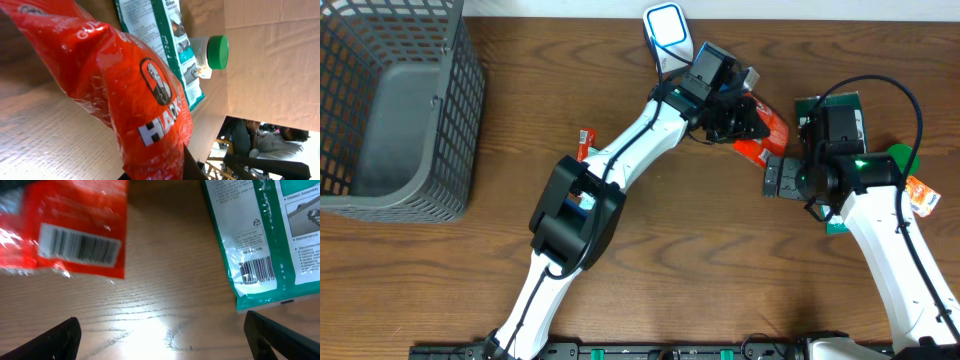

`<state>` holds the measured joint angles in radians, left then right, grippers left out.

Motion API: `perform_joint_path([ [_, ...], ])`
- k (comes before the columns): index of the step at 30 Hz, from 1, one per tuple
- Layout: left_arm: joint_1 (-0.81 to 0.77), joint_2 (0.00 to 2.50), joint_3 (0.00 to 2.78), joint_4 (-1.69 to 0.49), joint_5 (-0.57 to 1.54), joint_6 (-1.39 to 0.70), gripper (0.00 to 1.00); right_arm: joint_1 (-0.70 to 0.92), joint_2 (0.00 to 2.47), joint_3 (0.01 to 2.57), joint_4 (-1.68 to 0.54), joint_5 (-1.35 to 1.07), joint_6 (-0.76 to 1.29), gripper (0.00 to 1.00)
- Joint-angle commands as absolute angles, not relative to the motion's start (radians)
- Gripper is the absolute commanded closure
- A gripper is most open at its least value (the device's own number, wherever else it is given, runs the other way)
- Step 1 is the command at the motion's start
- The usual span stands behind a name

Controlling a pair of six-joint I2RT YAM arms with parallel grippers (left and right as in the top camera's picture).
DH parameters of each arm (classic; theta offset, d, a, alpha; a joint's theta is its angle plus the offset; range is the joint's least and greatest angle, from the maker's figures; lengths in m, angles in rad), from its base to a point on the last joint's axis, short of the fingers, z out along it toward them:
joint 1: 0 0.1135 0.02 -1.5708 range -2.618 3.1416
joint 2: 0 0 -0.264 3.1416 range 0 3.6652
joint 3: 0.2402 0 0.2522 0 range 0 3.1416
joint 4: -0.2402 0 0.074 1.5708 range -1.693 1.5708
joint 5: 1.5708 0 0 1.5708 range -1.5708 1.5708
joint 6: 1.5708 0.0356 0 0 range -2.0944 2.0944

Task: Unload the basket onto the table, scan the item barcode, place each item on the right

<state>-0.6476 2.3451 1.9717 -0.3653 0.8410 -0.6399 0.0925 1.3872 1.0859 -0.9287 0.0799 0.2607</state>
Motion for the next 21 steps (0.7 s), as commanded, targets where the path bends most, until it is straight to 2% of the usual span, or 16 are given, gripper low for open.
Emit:
perform_joint_path([
  [1,-0.659,2.325,1.985,-0.365,0.876,-0.649,0.93,0.086,1.388,1.097,-0.878,0.060,0.306,0.01],
  [4,-0.661,2.325,1.985,-0.366,0.876,-0.649,0.93,0.074,1.369,1.135,-0.941,0.029,0.297,0.01],
  [8,-0.678,2.325,1.985,-0.347,0.867,-0.649,0.93,0.023,1.325,1.296,-1.046,-0.051,0.175,0.01],
  [13,-0.739,2.329,1.985,-0.263,0.745,-0.649,0.93,-0.063,1.284,1.528,-1.223,-0.077,0.174,0.01],
  [21,-0.875,2.334,1.985,-0.094,0.519,-0.649,0.93,-0.099,1.238,1.576,-1.307,-0.077,0.174,0.01],
])
